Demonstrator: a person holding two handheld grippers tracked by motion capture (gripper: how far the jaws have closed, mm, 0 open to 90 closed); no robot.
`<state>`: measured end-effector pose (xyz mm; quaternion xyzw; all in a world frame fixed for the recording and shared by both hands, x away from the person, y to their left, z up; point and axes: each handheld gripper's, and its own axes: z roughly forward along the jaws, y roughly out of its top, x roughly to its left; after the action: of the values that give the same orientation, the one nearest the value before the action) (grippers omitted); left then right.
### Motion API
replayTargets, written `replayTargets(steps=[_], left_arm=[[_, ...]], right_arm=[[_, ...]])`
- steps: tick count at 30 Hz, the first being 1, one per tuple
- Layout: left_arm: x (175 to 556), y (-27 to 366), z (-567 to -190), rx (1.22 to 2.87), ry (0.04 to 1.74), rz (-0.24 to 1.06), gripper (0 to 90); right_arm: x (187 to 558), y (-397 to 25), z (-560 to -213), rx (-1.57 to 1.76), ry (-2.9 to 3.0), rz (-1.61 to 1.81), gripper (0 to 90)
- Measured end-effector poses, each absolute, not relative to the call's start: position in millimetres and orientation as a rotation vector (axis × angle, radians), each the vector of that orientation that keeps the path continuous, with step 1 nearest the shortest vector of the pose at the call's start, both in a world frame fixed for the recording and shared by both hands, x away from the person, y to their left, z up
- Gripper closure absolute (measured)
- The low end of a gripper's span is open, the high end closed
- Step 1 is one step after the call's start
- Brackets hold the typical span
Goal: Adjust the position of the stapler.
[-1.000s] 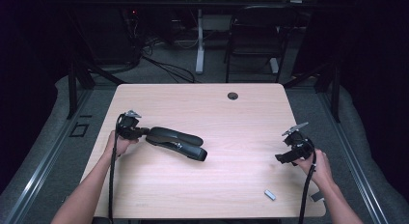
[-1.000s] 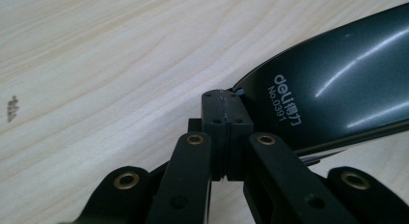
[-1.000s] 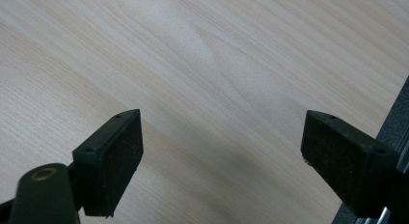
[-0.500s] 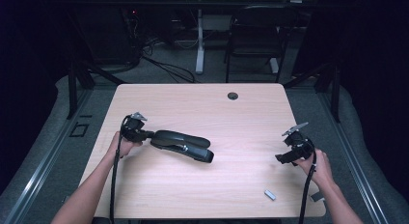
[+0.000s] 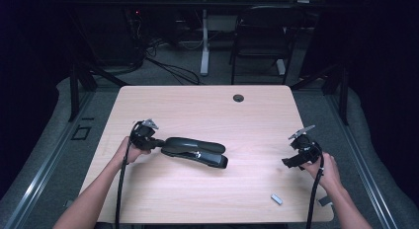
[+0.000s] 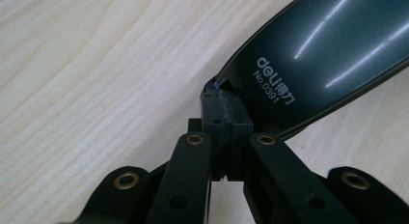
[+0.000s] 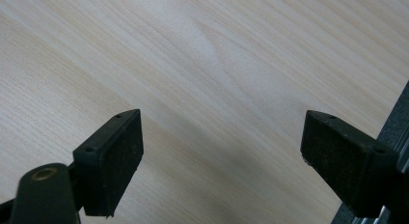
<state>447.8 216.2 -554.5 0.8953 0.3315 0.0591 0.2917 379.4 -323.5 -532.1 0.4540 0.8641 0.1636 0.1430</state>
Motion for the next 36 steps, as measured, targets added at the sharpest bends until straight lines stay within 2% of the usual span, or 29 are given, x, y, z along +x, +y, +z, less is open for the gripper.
replayTargets(steps=[25, 36], left_arm=[[429.8, 190.9, -553.2, 2.426, 0.779, 0.023, 90.0], [425.0, 180.8, -552.9, 2.443, 0.735, -0.010, 90.0]], right_arm=[[378.1, -310.9, -533.5, 1.279, 2.540, 0.521, 14.8], [365.2, -259.5, -512.8, 1.154, 2.608, 0.744, 15.0]])
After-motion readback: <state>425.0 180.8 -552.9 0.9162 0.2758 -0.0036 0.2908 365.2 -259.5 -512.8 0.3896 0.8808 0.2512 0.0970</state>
